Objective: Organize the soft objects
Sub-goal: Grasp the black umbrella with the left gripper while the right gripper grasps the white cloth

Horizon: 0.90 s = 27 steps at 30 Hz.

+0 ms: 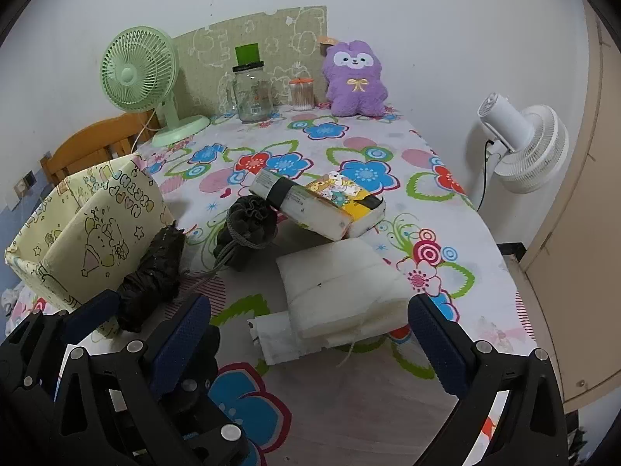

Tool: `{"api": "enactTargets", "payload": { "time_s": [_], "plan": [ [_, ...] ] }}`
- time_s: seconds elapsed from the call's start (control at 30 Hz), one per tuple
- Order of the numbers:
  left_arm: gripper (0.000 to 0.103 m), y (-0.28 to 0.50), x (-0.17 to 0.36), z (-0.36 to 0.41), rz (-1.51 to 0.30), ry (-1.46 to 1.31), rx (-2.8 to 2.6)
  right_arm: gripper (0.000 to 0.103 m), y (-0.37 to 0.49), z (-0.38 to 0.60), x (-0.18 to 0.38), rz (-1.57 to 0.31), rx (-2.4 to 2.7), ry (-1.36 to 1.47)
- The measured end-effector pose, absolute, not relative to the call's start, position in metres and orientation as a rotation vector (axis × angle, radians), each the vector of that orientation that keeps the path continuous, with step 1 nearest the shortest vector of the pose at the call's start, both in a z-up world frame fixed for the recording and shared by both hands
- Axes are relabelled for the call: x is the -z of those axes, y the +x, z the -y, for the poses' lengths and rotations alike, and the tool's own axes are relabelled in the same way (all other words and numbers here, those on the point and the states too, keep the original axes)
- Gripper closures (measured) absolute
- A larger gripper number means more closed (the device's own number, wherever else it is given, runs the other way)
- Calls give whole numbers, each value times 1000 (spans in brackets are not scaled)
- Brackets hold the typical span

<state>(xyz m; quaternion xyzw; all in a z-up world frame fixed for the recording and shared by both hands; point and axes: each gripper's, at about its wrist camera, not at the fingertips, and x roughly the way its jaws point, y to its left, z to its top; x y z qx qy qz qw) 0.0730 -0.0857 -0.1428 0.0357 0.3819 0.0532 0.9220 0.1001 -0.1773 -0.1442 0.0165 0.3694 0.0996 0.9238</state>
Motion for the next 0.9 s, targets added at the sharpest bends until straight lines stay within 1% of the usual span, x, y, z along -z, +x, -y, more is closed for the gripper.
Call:
{"api": "enactTargets", "payload": {
  "time_s": [0.2, 0.33, 0.4, 0.57, 0.63, 0.7, 0.73, 0.77, 0.83, 0.87, 0.9],
  "plan": [
    [20, 73, 132, 86, -727, 91, -130, 0, 105, 176, 138, -749, -211, 38],
    [21, 82, 133, 86, -741, 94, -139, 0, 111, 175, 133, -742, -204, 24],
    [30, 87, 138, 84, -769, 89, -141, 0, 114, 174, 135, -749, -200, 14],
    [37, 93, 150, 83, -813, 80, -155, 0, 119, 172, 144, -774, -194, -20],
    [42, 94, 155, 83, -823, 87, -159, 0, 121, 172, 148, -785, -192, -24],
    [52, 94, 158, 84, -824, 96, -161, 0, 122, 172, 151, -792, -189, -33],
    [56, 94, 159, 84, -826, 97, -159, 0, 123, 172, 152, -795, -190, -37],
    [63, 95, 161, 84, -834, 92, -151, 0, 123, 171, 153, -796, -191, -40],
    [68, 96, 162, 83, -844, 82, -142, 0, 124, 172, 153, -795, -193, -39],
    [76, 95, 161, 82, -843, 77, -140, 0, 124, 172, 153, -794, -193, -38],
    [81, 96, 161, 82, -843, 71, -135, 0, 124, 173, 154, -794, -193, -36]
  ]
}}
